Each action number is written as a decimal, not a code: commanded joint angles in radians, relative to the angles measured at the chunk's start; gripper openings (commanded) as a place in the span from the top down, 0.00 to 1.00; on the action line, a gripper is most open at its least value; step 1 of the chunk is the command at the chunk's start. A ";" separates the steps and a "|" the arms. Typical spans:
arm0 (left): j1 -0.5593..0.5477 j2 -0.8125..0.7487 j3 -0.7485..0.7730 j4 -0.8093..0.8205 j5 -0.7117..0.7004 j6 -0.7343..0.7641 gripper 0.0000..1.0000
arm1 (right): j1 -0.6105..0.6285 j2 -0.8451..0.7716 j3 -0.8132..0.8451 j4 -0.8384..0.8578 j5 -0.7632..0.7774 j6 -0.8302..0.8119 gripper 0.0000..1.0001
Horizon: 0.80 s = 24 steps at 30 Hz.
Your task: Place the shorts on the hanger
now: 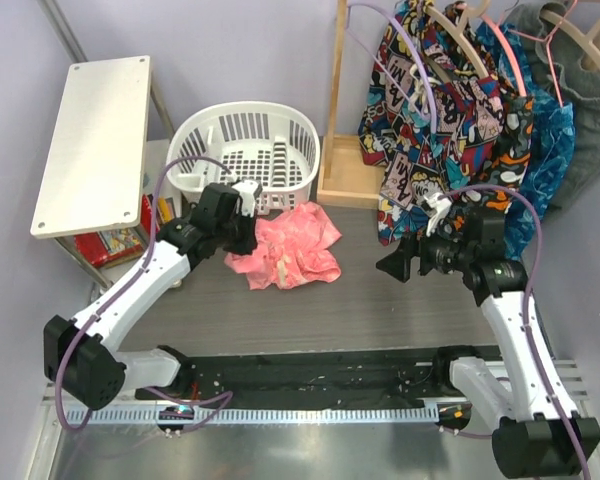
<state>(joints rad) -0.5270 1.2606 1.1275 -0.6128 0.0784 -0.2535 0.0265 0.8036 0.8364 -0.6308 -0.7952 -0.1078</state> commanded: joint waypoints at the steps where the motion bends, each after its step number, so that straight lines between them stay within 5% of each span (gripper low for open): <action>1: 0.018 -0.018 -0.057 -0.016 -0.045 0.126 0.98 | 0.045 0.121 -0.022 0.160 -0.039 0.028 0.09; 6: 0.088 0.106 -0.018 -0.276 0.015 0.321 0.79 | 0.252 0.272 0.023 0.157 0.094 -0.039 0.11; 8: 0.187 0.086 -0.023 -0.317 0.266 0.441 0.58 | 0.301 0.337 0.032 0.158 0.119 -0.053 0.12; 10: 0.220 0.021 -0.037 -0.329 0.375 0.503 0.36 | 0.312 0.379 0.040 0.160 0.132 -0.053 0.14; 15: 0.231 -0.075 -0.028 -0.357 0.491 0.779 0.28 | 0.322 0.498 0.046 0.196 0.166 -0.021 0.19; 24: 0.228 -0.053 -0.031 -0.176 0.524 0.959 0.28 | 0.371 0.686 0.052 0.325 0.191 0.099 0.26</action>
<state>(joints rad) -0.2996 1.1675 1.0775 -0.8867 0.5484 0.5613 0.3641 1.4551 0.8589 -0.4118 -0.6182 -0.0647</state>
